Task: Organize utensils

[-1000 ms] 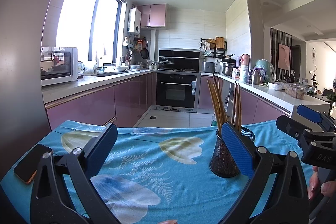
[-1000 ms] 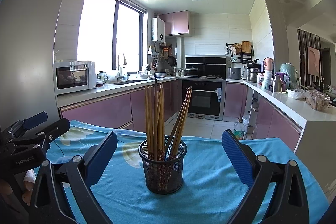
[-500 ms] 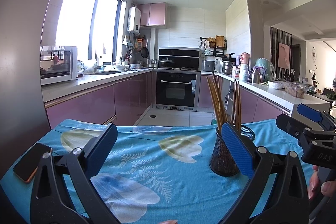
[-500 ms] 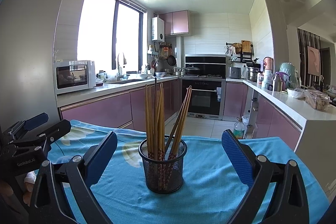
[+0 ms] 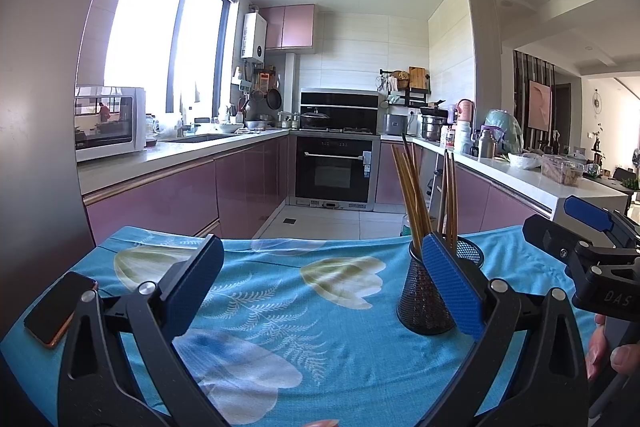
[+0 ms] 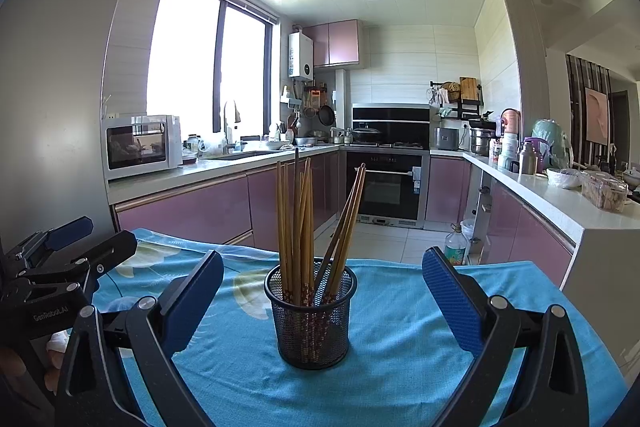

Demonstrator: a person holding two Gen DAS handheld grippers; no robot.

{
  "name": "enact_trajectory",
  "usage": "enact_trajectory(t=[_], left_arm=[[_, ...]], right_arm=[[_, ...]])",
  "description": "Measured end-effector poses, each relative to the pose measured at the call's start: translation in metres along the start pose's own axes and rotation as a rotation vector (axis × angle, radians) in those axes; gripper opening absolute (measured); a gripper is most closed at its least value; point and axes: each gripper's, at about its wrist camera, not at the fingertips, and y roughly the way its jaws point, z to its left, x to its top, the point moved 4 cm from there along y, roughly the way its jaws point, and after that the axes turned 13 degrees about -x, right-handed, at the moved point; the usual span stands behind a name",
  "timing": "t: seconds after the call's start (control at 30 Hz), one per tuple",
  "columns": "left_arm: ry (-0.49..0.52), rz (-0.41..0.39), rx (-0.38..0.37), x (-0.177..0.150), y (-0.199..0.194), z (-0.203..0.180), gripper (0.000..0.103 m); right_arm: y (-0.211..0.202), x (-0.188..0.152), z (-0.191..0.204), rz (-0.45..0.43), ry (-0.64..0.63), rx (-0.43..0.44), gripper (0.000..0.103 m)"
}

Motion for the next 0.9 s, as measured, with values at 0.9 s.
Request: enact_trajectory(t=[0.9], left_arm=[[0.003, 0.002, -0.001, -0.0015, 0.0016, -0.0017, 0.098]], right_arm=[[0.0027, 0.0005, 0.0011, 0.002, -0.002, 0.001, 0.096]])
